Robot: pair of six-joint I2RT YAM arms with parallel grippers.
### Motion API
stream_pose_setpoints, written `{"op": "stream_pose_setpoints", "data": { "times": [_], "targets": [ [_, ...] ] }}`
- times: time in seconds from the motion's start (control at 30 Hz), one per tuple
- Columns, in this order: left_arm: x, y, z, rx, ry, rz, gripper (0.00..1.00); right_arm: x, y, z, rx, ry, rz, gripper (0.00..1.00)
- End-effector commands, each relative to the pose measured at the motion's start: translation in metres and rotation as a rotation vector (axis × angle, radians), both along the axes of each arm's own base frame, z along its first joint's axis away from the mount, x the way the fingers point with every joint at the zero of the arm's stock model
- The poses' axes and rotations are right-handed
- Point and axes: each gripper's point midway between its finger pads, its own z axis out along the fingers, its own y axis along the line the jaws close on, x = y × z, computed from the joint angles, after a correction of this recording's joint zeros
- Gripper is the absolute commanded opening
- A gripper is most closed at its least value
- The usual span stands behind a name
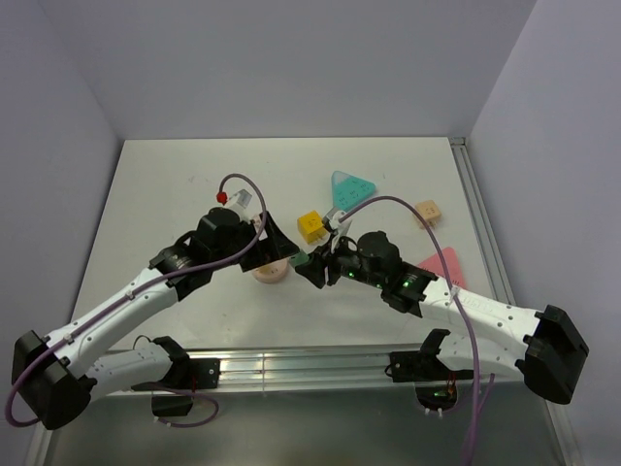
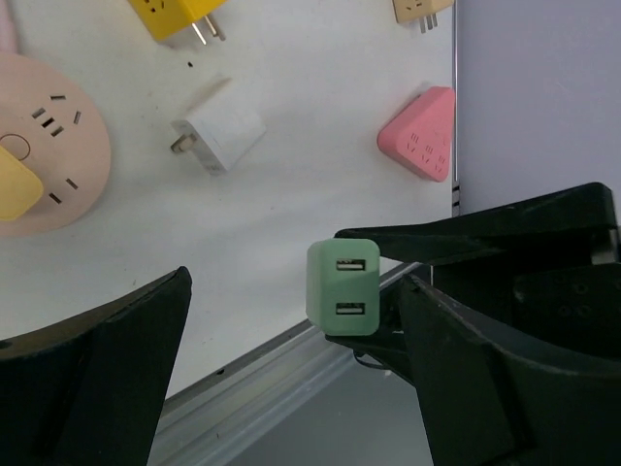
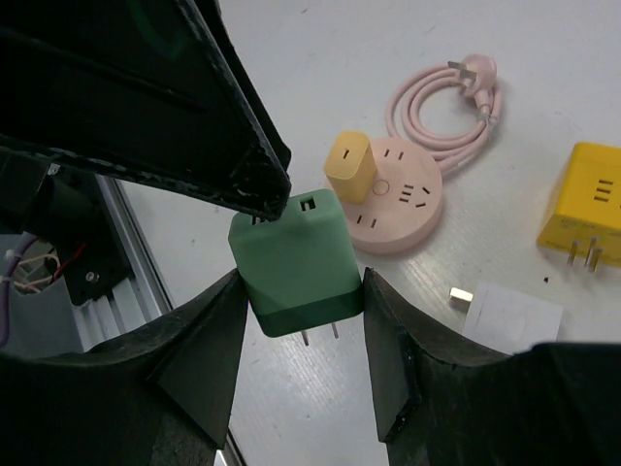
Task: Insert the plug
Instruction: Pick up the plug from the center of the board.
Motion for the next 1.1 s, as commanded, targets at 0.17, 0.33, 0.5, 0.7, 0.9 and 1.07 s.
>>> {"op": "stream_pose_setpoints", "data": {
  "times": [0.17, 0.33, 0.5, 0.7, 0.9, 1.07],
  "targets": [
    [-0.004, -0.016, 0.013, -0.119, 0.071, -0.095, 0.88, 0.003, 0.005, 0.017, 0.037, -0.095, 0.013, 0.46],
    [-0.009, -0.025, 0.012, -0.126, 0.121, -0.156, 0.86, 0.004, 0.008, 0.014, 0.015, -0.098, 0.016, 0.46],
    [-0.008, -0.025, 0.012, -0.103, 0.133, -0.155, 0.77, 0.002, 0.013, 0.011, 0.006, -0.112, 0.035, 0.45],
    [-0.003, -0.023, 0.01, -0.065, 0.128, -0.15, 0.66, -0.001, 0.016, 0.003, -0.021, -0.113, 0.048, 0.44],
    [-0.002, -0.022, 0.001, -0.04, 0.147, -0.152, 0.58, -0.002, 0.018, 0.003, -0.031, -0.124, 0.052, 0.43],
    [-0.003, -0.022, 0.001, -0.035, 0.151, -0.158, 0.5, -0.001, 0.021, 0.001, -0.038, -0.127, 0.049, 0.43]
  ]
}}
